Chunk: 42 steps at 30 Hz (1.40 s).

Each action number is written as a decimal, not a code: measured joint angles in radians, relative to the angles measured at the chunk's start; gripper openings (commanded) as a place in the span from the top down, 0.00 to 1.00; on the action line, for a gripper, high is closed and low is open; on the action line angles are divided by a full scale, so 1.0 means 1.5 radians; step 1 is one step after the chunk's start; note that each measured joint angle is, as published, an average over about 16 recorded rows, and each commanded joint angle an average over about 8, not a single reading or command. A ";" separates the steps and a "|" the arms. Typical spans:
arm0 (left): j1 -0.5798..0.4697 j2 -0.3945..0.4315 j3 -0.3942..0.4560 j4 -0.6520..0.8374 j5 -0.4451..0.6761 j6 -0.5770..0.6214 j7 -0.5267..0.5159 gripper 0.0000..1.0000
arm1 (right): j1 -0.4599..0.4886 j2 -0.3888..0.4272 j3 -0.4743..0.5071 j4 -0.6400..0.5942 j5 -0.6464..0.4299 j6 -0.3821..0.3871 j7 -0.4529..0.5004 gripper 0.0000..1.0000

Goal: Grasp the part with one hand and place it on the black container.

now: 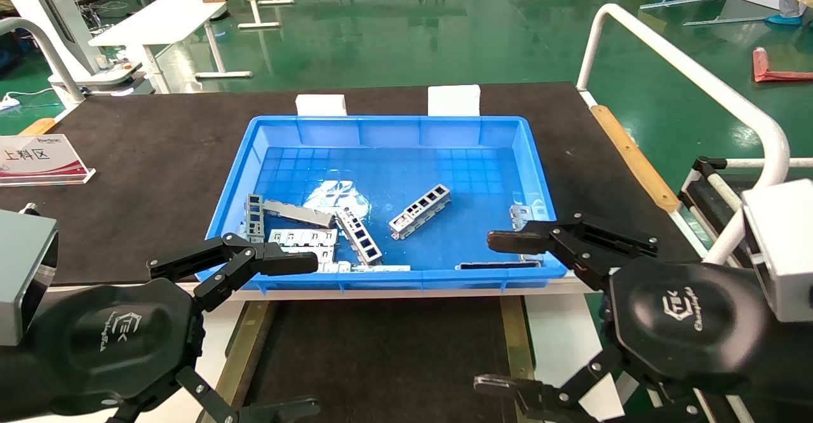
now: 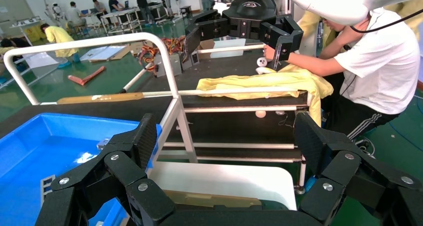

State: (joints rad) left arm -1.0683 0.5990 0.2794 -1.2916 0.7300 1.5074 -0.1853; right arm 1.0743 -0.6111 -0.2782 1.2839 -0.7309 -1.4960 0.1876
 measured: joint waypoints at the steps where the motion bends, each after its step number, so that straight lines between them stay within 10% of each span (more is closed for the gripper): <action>1: 0.000 0.000 0.000 0.000 0.000 0.000 0.000 0.00 | 0.000 0.000 0.000 0.000 0.000 0.000 0.000 0.00; 42: 0.000 0.000 0.000 0.000 0.000 0.000 0.000 0.00 | 0.000 0.000 -0.001 0.000 0.000 0.001 0.000 0.00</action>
State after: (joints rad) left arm -1.0683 0.5990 0.2794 -1.2916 0.7302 1.5074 -0.1853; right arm 1.0743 -0.6110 -0.2797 1.2840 -0.7304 -1.4951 0.1875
